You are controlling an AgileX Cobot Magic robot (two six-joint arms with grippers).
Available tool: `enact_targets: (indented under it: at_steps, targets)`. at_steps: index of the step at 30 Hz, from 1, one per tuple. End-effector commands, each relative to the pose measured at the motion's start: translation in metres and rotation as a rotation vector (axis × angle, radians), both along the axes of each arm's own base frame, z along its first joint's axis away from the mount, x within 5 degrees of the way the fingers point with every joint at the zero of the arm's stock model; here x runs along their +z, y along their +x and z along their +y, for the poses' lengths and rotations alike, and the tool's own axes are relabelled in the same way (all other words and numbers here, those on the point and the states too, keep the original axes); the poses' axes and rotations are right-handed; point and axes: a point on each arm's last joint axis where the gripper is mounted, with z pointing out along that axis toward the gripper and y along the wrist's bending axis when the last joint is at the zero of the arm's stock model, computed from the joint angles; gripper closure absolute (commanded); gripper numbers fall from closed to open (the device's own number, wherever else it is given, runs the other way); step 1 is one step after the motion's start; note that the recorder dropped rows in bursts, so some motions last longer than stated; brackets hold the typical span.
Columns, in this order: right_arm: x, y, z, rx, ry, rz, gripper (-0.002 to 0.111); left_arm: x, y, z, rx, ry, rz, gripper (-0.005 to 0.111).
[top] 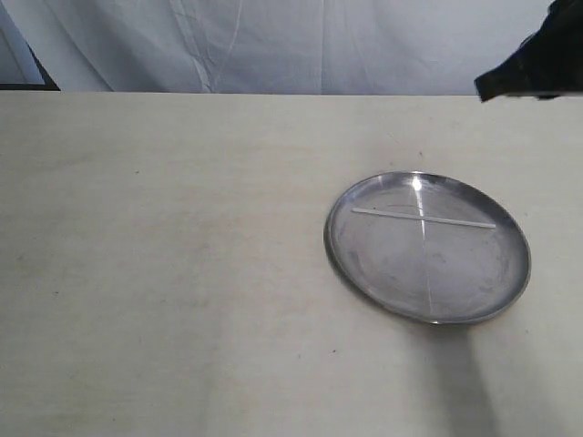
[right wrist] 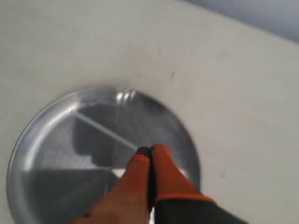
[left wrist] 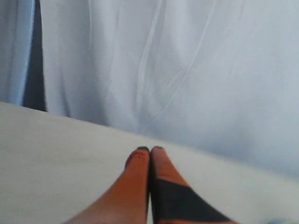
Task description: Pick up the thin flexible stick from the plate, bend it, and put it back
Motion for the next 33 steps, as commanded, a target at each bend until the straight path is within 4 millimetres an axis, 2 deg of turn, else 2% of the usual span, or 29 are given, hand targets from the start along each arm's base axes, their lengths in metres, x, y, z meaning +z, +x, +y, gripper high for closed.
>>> enact_targets:
  at_steps: [1, 4, 7, 10, 13, 14, 16, 17, 18, 19, 22, 23, 26, 28, 30, 33]
  targets:
    - [-0.039, 0.027, 0.014, 0.197, 0.043, 0.294, 0.108, 0.014, -0.002, 0.003, -0.030, -0.554, -0.050, 0.107]
    - [-0.046, 0.052, 0.014, 0.189, 0.047, 0.361, 0.108, 0.039, -0.010, -0.002, -0.077, -0.409, -0.025, 0.107]
    - [-0.047, 0.068, 0.005, 0.142, -0.046, 0.410, 0.108, 0.086, -0.018, -0.002, -0.088, -0.302, -0.110, 0.107]
    - [-0.046, 0.068, 0.001, 0.113, -0.079, 0.415, 0.108, 0.090, -0.010, -0.003, -0.083, -0.280, -0.071, 0.107]
    - [-0.046, 0.070, -0.001, 0.112, -0.110, 0.399, 0.108, 0.092, 0.001, -0.009, -0.125, -0.362, 0.033, 0.107]
    - [-0.046, 0.070, -0.001, 0.112, -0.110, 0.397, 0.108, 0.096, 0.004, -0.013, -0.158, -0.311, 0.064, 0.107]
    - [-0.046, 0.070, -0.001, 0.093, -0.100, 0.400, 0.108, 0.125, 0.015, -0.028, -0.312, -0.176, 0.088, 0.107]
    - [-0.046, 0.070, -0.001, 0.050, -0.078, 0.403, 0.108, 0.148, 0.022, -0.043, -0.458, -0.029, 0.045, 0.107]
    - [-0.046, 0.070, -0.001, 0.024, -0.065, 0.406, 0.108, 0.160, 0.027, -0.053, -0.558, 0.038, 0.016, 0.107]
    - [-0.046, 0.069, -0.001, -0.004, -0.053, 0.416, 0.108, 0.179, 0.036, -0.071, -0.750, 0.139, -0.053, 0.107]
    - [-0.047, 0.065, -0.002, 0.000, -0.067, 0.465, 0.108, 0.197, 0.064, -0.094, -0.969, 0.150, -0.032, 0.107]
    - [-0.047, 0.063, -0.003, 0.002, -0.079, 0.484, 0.108, 0.201, 0.089, -0.102, -1.022, 0.160, 0.046, 0.107]
    - [-0.048, 0.063, -0.004, 0.021, -0.087, 0.483, 0.108, 0.188, 0.133, -0.114, -1.037, 0.191, 0.234, 0.107]
    - [-0.053, 0.065, -0.002, 0.057, -0.078, 0.496, 0.108, 0.165, 0.166, -0.132, -1.110, 0.218, 0.408, 0.107]
    - [-0.058, 0.066, -0.002, 0.080, -0.087, 0.514, 0.108, 0.146, 0.182, -0.149, -1.212, 0.213, 0.503, 0.107]
    - [-0.066, 0.070, -0.002, 0.104, -0.103, 0.515, 0.108, 0.122, 0.193, -0.171, -1.322, 0.255, 0.609, 0.107]
